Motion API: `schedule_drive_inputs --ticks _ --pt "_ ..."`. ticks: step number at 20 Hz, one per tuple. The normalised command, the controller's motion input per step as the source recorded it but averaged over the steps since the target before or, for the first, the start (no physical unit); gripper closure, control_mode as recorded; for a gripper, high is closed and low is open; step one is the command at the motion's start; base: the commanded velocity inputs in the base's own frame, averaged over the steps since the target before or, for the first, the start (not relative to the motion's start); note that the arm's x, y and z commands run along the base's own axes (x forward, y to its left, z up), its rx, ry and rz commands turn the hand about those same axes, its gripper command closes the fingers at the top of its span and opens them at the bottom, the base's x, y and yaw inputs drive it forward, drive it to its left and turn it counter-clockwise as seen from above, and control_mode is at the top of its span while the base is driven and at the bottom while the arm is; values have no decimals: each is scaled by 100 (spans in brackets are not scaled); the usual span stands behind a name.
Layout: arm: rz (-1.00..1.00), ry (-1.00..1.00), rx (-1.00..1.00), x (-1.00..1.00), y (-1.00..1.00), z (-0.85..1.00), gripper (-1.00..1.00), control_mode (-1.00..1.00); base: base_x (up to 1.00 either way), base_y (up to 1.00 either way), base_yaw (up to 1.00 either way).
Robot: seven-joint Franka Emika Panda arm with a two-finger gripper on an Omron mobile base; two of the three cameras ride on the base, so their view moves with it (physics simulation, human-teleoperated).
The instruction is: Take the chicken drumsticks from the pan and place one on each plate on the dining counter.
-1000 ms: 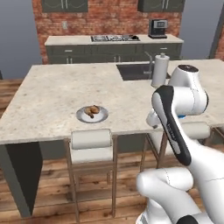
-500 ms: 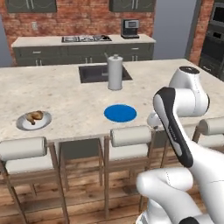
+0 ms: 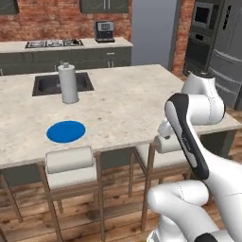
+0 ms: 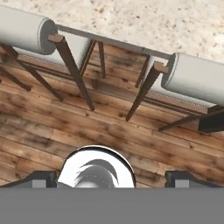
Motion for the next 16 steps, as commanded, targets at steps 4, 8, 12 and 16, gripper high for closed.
schedule_drive_inputs --ticks 4,8,12,16 --pt "0 0 0 0 0 0 -100 100 41 -100 -37" --pt "0 0 0 0 0 0 -100 100 41 -100 -35" --pt "0 0 0 0 0 0 -100 100 42 -100 -37" --pt "0 0 0 0 0 0 -100 100 44 -100 -39"
